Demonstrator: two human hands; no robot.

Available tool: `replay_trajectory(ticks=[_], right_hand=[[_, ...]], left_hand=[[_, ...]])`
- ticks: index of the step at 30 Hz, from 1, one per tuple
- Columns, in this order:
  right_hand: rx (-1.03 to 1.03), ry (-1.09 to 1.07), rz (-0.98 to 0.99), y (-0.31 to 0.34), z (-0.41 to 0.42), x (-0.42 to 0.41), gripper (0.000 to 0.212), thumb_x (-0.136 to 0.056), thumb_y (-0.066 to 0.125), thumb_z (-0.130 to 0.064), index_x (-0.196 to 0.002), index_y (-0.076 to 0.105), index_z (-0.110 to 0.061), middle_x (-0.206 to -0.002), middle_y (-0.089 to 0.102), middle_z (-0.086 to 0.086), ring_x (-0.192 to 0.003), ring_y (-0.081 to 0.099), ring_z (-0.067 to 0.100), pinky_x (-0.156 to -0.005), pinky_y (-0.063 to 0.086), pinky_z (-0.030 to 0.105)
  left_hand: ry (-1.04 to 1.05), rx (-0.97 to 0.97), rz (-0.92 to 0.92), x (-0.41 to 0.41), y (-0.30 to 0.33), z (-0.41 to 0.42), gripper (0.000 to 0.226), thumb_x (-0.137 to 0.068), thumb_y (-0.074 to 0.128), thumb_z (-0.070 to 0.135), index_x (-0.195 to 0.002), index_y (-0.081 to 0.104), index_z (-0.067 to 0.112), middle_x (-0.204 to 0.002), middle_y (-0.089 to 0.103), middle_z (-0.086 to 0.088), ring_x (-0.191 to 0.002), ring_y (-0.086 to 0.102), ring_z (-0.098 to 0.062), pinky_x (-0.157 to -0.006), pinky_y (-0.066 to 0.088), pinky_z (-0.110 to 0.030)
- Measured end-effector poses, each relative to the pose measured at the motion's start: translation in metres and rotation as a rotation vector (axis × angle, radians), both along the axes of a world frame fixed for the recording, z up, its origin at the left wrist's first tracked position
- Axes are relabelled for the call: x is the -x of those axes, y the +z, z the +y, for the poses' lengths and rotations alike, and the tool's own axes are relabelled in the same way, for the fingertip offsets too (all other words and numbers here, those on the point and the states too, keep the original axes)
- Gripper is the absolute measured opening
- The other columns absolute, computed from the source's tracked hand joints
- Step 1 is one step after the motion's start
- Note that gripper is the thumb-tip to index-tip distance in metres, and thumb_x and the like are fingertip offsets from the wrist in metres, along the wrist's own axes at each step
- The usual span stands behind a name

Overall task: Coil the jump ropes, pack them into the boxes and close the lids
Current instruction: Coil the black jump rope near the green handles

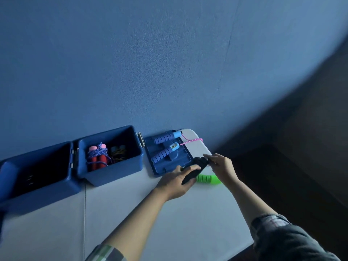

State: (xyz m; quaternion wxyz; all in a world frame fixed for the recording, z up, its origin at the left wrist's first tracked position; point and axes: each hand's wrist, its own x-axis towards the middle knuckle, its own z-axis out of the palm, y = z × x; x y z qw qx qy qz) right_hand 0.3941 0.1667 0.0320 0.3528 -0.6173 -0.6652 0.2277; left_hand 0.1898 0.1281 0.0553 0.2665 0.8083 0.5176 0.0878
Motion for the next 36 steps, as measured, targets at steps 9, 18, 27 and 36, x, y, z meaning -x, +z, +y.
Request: replay_trajectory(ticks=[9,18,27,36], right_hand=[[0.105,-0.04,0.067,0.009,0.004,0.007,0.026,-0.084,0.062,-0.001,-0.103,0.074,-0.014,-0.062,0.059,-0.021,-0.057,0.054,-0.006,-0.067,0.049,0.027],[0.063,-0.157,0.131,0.029,0.003,0.037,0.011,-0.092,0.054,-0.016,-0.098,0.063,-0.013,-0.072,0.07,0.006,-0.065,0.066,0.012,-0.066,0.052,0.028],[0.244,-0.267,-0.178,0.038,-0.012,0.051,0.027,-0.101,0.03,-0.021,-0.103,0.05,-0.003,-0.102,0.063,0.021,-0.094,0.058,0.039,-0.069,0.041,0.036],[0.121,-0.373,0.131,0.029,-0.044,0.009,0.032,-0.098,0.044,-0.029,-0.077,0.056,-0.008,-0.061,0.064,0.003,-0.06,0.059,0.023,-0.065,0.048,0.038]], left_hand=[[-0.006,-0.019,0.0,-0.002,-0.007,0.0,0.03,-0.094,0.047,0.042,-0.123,0.046,0.048,-0.106,0.047,-0.004,-0.096,0.058,-0.029,-0.078,0.042,-0.026],[0.2,0.077,-0.546,-0.002,0.012,0.024,0.016,-0.084,0.051,0.038,-0.095,0.053,0.05,-0.074,0.056,0.008,-0.07,0.062,-0.026,-0.071,0.053,-0.045],[0.238,0.026,-0.745,-0.013,0.027,0.037,0.019,-0.079,0.052,0.04,-0.097,0.057,0.045,-0.083,0.06,0.009,-0.076,0.063,-0.03,-0.076,0.056,-0.05],[0.182,0.173,-0.883,-0.066,0.03,0.038,0.017,-0.082,0.054,0.032,-0.094,0.058,0.043,-0.08,0.056,0.025,-0.063,0.055,-0.001,-0.07,0.057,-0.05]])
